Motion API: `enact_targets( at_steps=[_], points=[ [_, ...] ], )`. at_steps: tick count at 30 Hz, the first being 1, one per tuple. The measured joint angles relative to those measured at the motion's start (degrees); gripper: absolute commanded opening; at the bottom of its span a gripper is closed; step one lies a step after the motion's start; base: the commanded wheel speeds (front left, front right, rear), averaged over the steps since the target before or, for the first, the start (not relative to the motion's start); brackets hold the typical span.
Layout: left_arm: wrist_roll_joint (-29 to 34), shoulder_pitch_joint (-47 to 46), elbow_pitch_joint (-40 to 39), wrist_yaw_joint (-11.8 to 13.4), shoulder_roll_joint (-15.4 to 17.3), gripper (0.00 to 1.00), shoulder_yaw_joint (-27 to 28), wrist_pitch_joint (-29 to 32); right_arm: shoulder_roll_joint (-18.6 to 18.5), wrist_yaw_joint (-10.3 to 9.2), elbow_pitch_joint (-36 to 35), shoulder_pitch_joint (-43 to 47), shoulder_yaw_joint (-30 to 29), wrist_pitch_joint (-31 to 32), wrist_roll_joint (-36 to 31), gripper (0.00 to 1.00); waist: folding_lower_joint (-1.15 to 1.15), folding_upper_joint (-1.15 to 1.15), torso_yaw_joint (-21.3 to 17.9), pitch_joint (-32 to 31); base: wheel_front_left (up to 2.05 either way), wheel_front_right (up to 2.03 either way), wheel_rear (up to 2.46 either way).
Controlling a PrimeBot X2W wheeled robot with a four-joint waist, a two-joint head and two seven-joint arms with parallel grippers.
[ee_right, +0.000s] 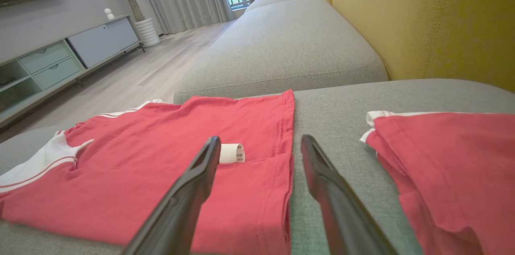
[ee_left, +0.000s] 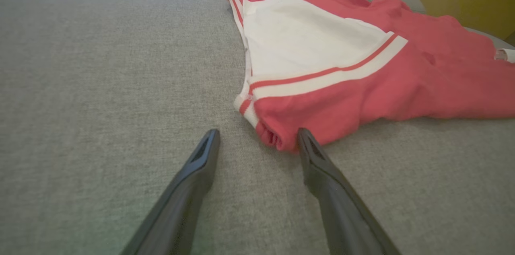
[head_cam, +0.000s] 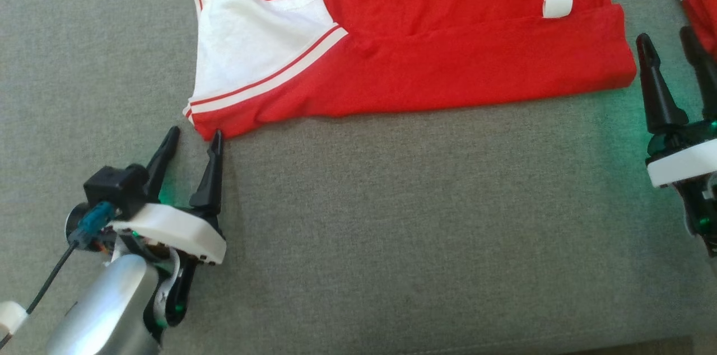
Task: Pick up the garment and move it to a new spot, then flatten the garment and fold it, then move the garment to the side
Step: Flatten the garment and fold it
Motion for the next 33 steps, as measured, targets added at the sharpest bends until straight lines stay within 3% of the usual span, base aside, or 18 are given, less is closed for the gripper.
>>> enact_targets(
  at_steps=[1,2,4,5,19,20,21,22,23,33],
  points=[
    [0.0,0.0,0.0,-0.1,0.0,0.87,-0.1,0.2,0.1,0.00,0.0,0.0,0.0,0.0,0.0,1.00,0.00,0.00,0.0,0.1,0.00,0.00,0.00],
    [0.0,-0.1,0.1,-0.3,0.0,0.61,-0.1,0.5,0.1,0.00,0.1,0.0,0.0,0.0,0.0,1.00,0.00,0.00,0.0,0.1,0.00,0.00,0.00],
    [0.0,-0.1,0.1,-0.8,0.0,0.27,-0.3,0.6,0.1,0.00,0.5,0.0,0.4,0.0,0.3,1.00,0.00,0.00,0.0,0.1,0.00,0.00,0.00],
    [0.0,-0.1,0.1,-1.1,0.0,0.00,-0.6,0.6,0.1,0.00,1.0,0.0,0.8,0.0,0.7,1.00,0.00,0.00,0.1,0.1,0.00,0.00,0.00],
    [0.0,-0.6,-0.1,-3.0,-0.1,0.00,-1.7,-0.3,-0.3,0.00,12.3,-2.0,8.8,2.5,7.1,1.00,0.01,0.00,2.4,0.0,0.00,0.00,0.00],
    [0.0,-0.6,-0.1,-3.1,-0.2,0.00,-1.7,-0.6,-0.5,0.00,12.5,-2.4,9.3,2.5,7.6,0.86,0.01,0.00,2.5,0.0,0.00,0.00,0.00],
    [0.0,-0.6,-0.1,-3.1,-0.2,0.00,-1.7,-0.6,-0.5,0.00,12.5,-2.4,9.3,2.5,7.6,0.44,0.01,0.00,2.5,0.0,0.00,0.00,0.00],
    [0.0,-0.6,-0.1,-3.1,-0.2,0.00,-1.8,-0.6,-0.8,0.00,12.7,-2.7,9.8,2.5,8.1,0.13,0.01,0.00,2.7,0.0,0.00,0.00,0.00],
    [0.0,-0.6,-0.1,-3.1,-0.3,0.00,-1.8,-0.8,-1.1,0.00,12.7,-2.8,10.1,2.5,8.5,0.00,0.01,0.00,2.9,0.0,0.00,0.00,0.00],
    [0.0,-0.4,0.0,-3.6,-0.6,0.00,-3.0,-3.1,-4.8,0.00,12.0,-2.2,14.1,1.3,12.6,0.00,0.01,0.00,4.1,-2.8,0.00,0.00,0.00]
  ],
)
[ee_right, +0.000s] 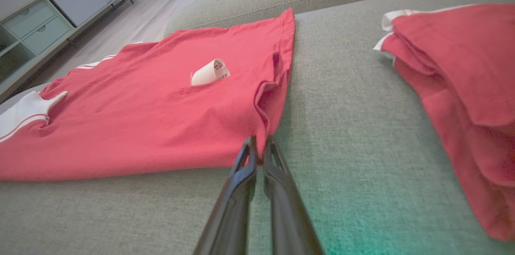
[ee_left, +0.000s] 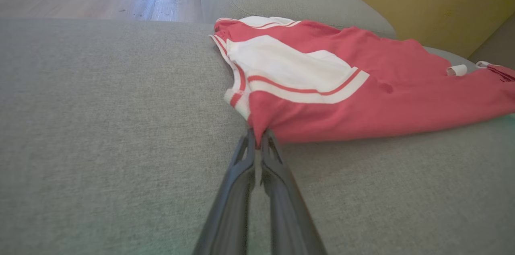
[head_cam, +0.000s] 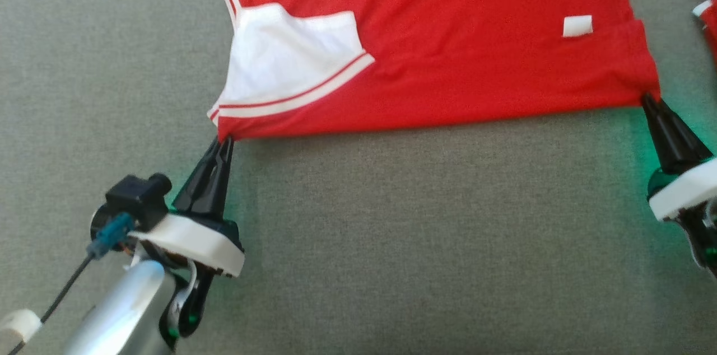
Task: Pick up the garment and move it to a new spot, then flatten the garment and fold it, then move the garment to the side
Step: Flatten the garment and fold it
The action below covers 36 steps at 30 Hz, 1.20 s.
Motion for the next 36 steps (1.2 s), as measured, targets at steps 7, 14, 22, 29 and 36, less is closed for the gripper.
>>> enact_targets(
  at_steps=[7,14,22,29,36],
  points=[
    [0.0,5.6,-2.0,0.6,0.1,0.00,-0.7,-0.6,-3.3,0.00,-2.3,5.9,1.2,-0.7,2.4,0.00,-0.01,0.00,0.6,-4.1,0.00,0.00,0.00],
    [-1.2,11.8,-5.5,2.2,0.3,0.00,-2.3,0.1,-5.3,0.00,-4.5,12.4,1.3,-0.9,4.2,0.00,-0.01,0.00,1.0,-6.3,0.00,0.00,0.00],
    [-1.8,18.3,-10.9,4.8,1.3,0.00,-3.8,1.1,-6.2,0.00,-7.2,19.2,-1.1,-0.9,5.3,0.00,-0.01,0.00,1.5,-7.1,0.00,0.00,0.00],
    [-1.8,20.1,-14.5,6.2,2.8,0.00,-4.0,1.6,-6.8,0.00,-9.3,22.1,-4.2,-1.0,4.7,0.00,0.00,0.00,1.1,-6.3,0.00,0.00,0.00],
    [-1.8,20.1,-15.7,6.7,3.8,0.00,-3.9,2.1,-7.0,0.00,-11.1,22.4,-5.6,-1.0,4.7,0.00,0.00,0.00,1.0,-4.9,0.00,0.00,0.00]
  ],
)
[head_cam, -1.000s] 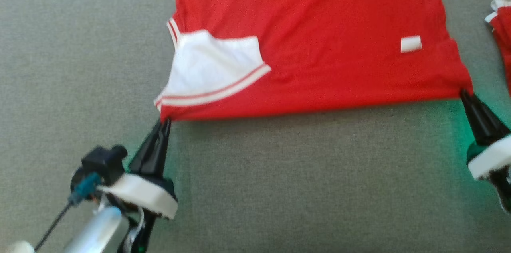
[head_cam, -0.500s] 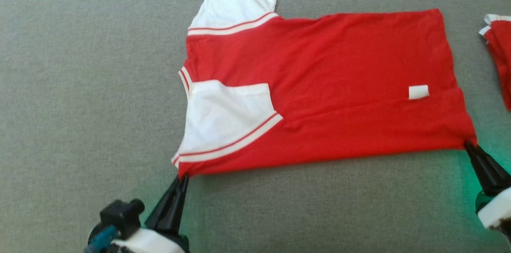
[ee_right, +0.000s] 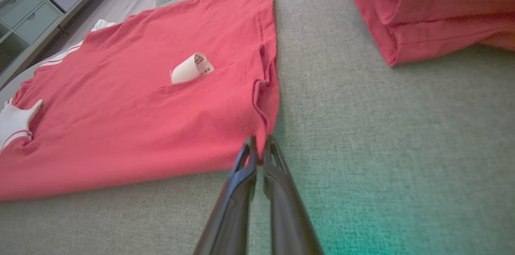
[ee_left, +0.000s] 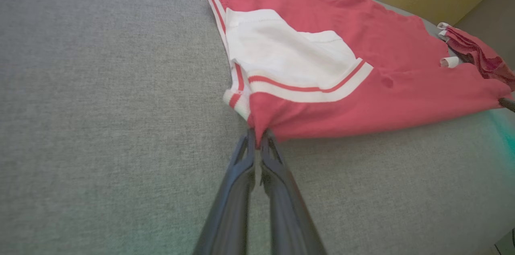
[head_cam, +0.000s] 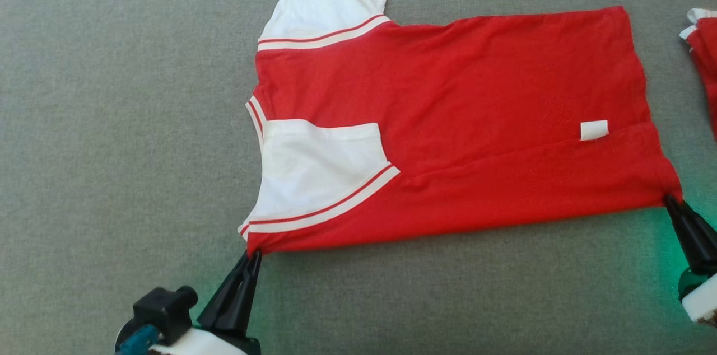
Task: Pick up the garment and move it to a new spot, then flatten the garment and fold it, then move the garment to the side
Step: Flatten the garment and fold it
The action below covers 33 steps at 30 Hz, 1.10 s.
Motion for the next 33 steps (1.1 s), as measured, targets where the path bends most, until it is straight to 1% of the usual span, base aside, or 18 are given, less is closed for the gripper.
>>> enact_targets(
  at_steps=[3,4,5,6,7,8,11,12,14,16,19,22,25,29,33],
  points=[
    [0.0,-0.1,0.1,0.0,0.0,0.00,-0.1,0.5,-0.2,0.00,-0.8,1.2,-0.4,0.0,0.0,0.00,0.00,0.00,0.0,0.5,0.00,0.00,0.00],
    [0.0,-0.1,0.1,0.0,0.0,0.00,-0.1,0.6,-0.2,0.00,-0.8,1.6,-0.6,0.0,0.0,0.29,0.00,0.00,0.1,0.6,0.00,0.00,0.00],
    [0.1,-0.2,0.2,0.0,-0.1,0.08,-0.2,1.0,-0.2,0.00,-0.8,2.1,-0.8,0.0,0.0,1.00,0.00,0.00,0.1,0.7,0.00,0.00,0.00],
    [0.1,-0.2,0.5,0.0,-0.1,0.44,-0.2,1.1,-0.2,0.00,-0.8,2.3,-1.1,0.0,0.0,1.00,0.00,0.00,0.1,0.7,0.00,0.00,0.00],
    [0.1,-0.3,0.7,0.1,-0.1,0.90,-0.3,1.5,-0.1,0.00,-0.8,2.4,-1.7,0.0,-0.1,1.00,0.00,0.00,0.1,0.7,0.00,0.00,0.00],
    [0.1,-0.3,0.8,0.3,-0.1,1.00,-0.3,1.6,-0.1,0.00,-0.8,2.4,-2.7,0.0,-0.7,1.00,0.00,0.00,0.1,0.7,0.00,0.00,0.00],
    [0.3,-0.6,0.5,0.5,-0.1,1.00,-0.2,2.0,0.1,0.00,-1.5,2.9,-5.8,0.0,-2.6,1.00,0.00,0.00,-0.1,0.5,0.00,0.00,0.00],
    [0.3,-0.6,0.5,0.5,-0.1,1.00,-0.2,2.0,0.1,0.00,-1.5,2.9,-5.8,0.0,-2.6,1.00,0.00,0.00,-0.1,0.5,0.00,0.00,0.00],
    [0.5,-1.7,-0.1,0.5,0.2,1.00,0.0,2.0,0.9,0.00,-2.5,3.2,-8.4,0.0,-3.8,1.00,0.00,0.00,-0.2,0.6,0.00,0.00,0.00],
    [1.3,-4.3,-0.5,0.5,0.9,1.00,0.7,2.1,1.6,0.00,-3.8,3.1,-10.9,0.0,-5.8,1.00,0.00,0.00,-0.3,0.9,0.00,0.00,0.00],
    [2.3,-11.0,-0.6,-0.2,2.3,1.00,2.9,3.3,2.8,0.00,-5.8,3.0,-13.8,-0.1,-8.6,1.00,0.00,0.00,-0.5,1.7,0.00,0.00,0.00],
    [3.6,-20.8,0.1,-2.4,2.8,1.00,3.7,5.9,3.8,0.00,-8.2,2.7,-13.6,-0.2,-11.3,1.00,0.00,0.00,-0.7,3.1,0.00,0.00,0.00],
    [4.1,-31.1,3.2,-5.1,2.9,1.00,3.9,9.7,4.9,0.00,-10.0,0.1,-13.0,-0.2,-13.8,1.00,0.00,0.00,-1.4,4.8,0.00,0.00,0.00],
    [3.8,-43.7,10.0,-9.7,2.5,1.00,3.8,16.1,5.7,0.00,-12.6,-5.6,-11.9,0.2,-16.2,1.00,0.01,0.00,-3.0,7.4,0.00,0.00,0.00],
    [3.0,-53.8,18.4,-13.5,1.7,1.00,2.9,24.6,6.7,0.00,-14.1,-8.8,-10.4,0.8,-17.5,1.00,0.02,0.00,-5.5,9.5,0.00,0.00,0.00]
  ],
)
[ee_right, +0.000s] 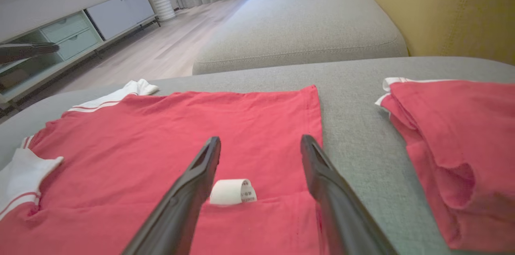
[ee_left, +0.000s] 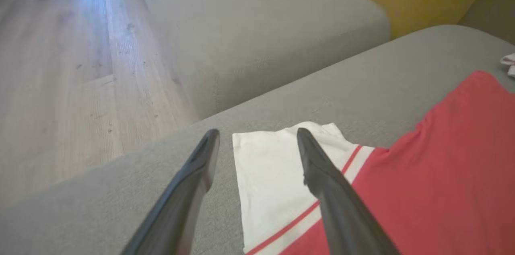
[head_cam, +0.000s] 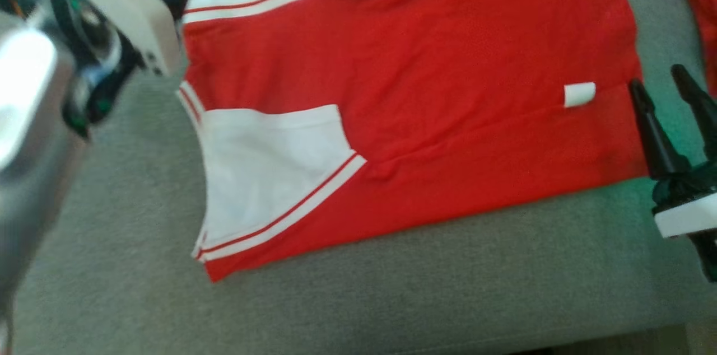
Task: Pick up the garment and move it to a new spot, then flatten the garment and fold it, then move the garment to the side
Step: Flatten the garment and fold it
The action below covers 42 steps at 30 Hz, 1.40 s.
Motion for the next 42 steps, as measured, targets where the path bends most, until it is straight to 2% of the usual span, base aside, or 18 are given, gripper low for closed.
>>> enact_targets(
  at_steps=[5,13,16,23,34,36,37,38,39,42],
  points=[
    [-2.8,-9.0,9.4,-2.4,-0.3,1.00,-0.5,9.8,0.4,0.00,-0.3,-1.2,1.5,0.3,-1.0,1.00,0.00,0.00,-3.3,2.5,0.00,0.00,0.00],
    [-4.7,-15.3,18.0,-3.4,0.2,1.00,-1.6,21.0,2.0,0.00,0.0,-3.1,3.2,0.3,-1.1,1.00,-0.01,0.00,-8.0,5.9,0.00,0.00,0.00],
    [-4.6,-16.7,19.9,-3.8,1.1,1.00,-1.8,21.8,2.3,0.00,0.5,-3.9,3.7,0.2,-1.1,1.00,-0.01,0.00,-9.4,6.8,0.00,0.00,0.00],
    [-3.7,-19.4,22.9,-2.7,2.3,1.00,-1.8,22.9,3.5,0.00,1.5,-4.9,5.1,-0.4,-1.1,1.00,-0.01,0.00,-11.7,8.3,0.00,0.00,0.00],
    [-3.6,-19.4,23.3,-2.4,3.8,1.00,-2.1,23.9,3.8,0.00,2.5,-6.1,5.4,-0.8,-1.1,1.00,-0.02,0.00,-13.0,9.7,0.00,0.00,0.00],
    [-3.8,-19.4,23.0,-2.3,3.8,0.90,-2.1,23.9,3.8,0.00,2.6,-6.1,5.4,-0.8,-1.1,1.00,-0.02,0.00,-13.0,9.8,0.00,0.00,0.00],
    [-3.9,-19.4,22.9,-2.3,3.8,0.82,-2.1,24.0,3.8,0.00,2.6,-6.1,5.4,-0.8,-1.1,1.00,-0.02,0.00,-13.0,9.8,0.00,0.00,0.00],
    [-4.0,-19.4,22.7,-2.3,3.8,0.67,-2.1,24.1,3.8,0.00,2.7,-6.1,5.4,-1.0,-1.1,1.00,-0.02,0.00,-12.9,9.8,0.00,0.00,0.00],
    [-4.0,-19.4,22.6,-2.3,3.8,0.47,-2.1,24.2,3.8,0.00,2.7,-6.1,5.4,-1.0,-1.1,1.00,-0.02,0.00,-12.9,9.9,0.00,0.00,0.00],
    [-4.4,-19.4,22.1,-2.3,3.9,0.29,-2.1,24.4,3.8,0.00,2.7,-6.1,5.4,-1.0,-1.1,1.00,-0.02,0.00,-12.9,10.0,0.00,0.00,0.00]
  ],
)
